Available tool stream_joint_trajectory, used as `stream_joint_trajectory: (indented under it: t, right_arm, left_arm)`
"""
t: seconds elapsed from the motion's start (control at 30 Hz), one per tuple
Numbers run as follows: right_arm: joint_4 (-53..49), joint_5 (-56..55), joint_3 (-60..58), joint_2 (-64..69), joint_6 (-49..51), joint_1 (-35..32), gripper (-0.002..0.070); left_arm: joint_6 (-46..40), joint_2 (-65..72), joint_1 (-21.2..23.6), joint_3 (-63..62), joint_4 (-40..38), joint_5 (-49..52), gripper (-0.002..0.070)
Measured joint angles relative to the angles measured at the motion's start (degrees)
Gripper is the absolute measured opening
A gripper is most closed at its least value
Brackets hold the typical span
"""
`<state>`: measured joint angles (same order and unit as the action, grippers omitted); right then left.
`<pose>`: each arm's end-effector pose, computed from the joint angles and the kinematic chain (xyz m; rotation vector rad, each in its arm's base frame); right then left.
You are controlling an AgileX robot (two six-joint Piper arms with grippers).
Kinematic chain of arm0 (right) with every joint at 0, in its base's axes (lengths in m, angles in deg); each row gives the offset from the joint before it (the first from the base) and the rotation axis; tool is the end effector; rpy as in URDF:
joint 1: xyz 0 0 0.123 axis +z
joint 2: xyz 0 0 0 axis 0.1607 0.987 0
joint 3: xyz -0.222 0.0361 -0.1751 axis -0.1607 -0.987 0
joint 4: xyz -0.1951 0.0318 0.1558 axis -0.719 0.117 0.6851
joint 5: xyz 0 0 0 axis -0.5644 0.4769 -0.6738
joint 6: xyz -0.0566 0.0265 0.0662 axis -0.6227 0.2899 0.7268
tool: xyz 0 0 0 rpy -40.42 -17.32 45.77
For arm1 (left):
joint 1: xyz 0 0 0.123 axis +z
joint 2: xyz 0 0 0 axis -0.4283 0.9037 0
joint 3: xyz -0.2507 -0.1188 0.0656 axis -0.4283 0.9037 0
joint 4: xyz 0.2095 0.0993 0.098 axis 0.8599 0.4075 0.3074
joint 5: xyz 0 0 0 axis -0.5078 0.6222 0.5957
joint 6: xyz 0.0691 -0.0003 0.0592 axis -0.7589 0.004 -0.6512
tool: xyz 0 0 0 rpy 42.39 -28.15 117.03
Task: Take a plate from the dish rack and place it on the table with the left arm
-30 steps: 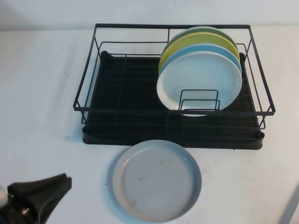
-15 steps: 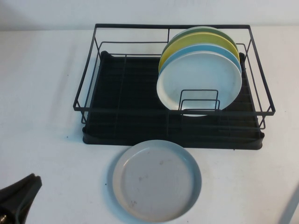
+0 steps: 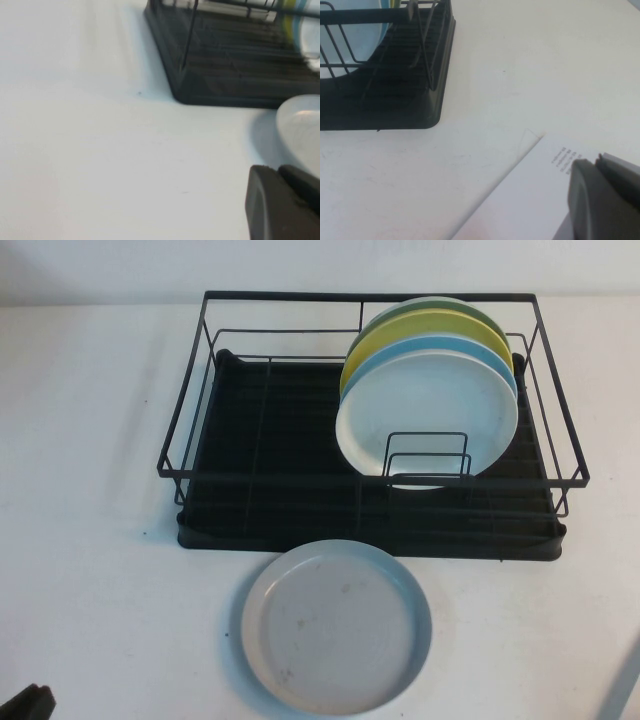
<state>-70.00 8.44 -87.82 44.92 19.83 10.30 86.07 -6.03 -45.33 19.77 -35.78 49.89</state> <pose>0.0532 -0.0003 0.1720 0.0436 1.8499 0.0381 0.0512 -0.0170 0.1771 0.2025 1.8157 -0.3123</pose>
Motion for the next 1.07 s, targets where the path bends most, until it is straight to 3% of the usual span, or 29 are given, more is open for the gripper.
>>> stream_joint_trajectory:
  t: [0.23,0.5,1.07]
  right_arm:
    - [0.0,0.0,0.0,0.0,0.0,0.0,-0.0018]
    - [0.1,0.0,0.0,0.0,0.0,0.0,-0.0018]
    - [0.1,0.0,0.0,0.0,0.0,0.0,-0.0018]
  left_arm:
    - [-14.9,0.0,4.9,0.0,-0.9,1.6,-0.0001]
    - [-16.9,0.0,12.7,0.0,-2.4,1.6,-0.0001]
    - [-17.1,0.0,9.9,0.0,-4.1,1.6,-0.0001]
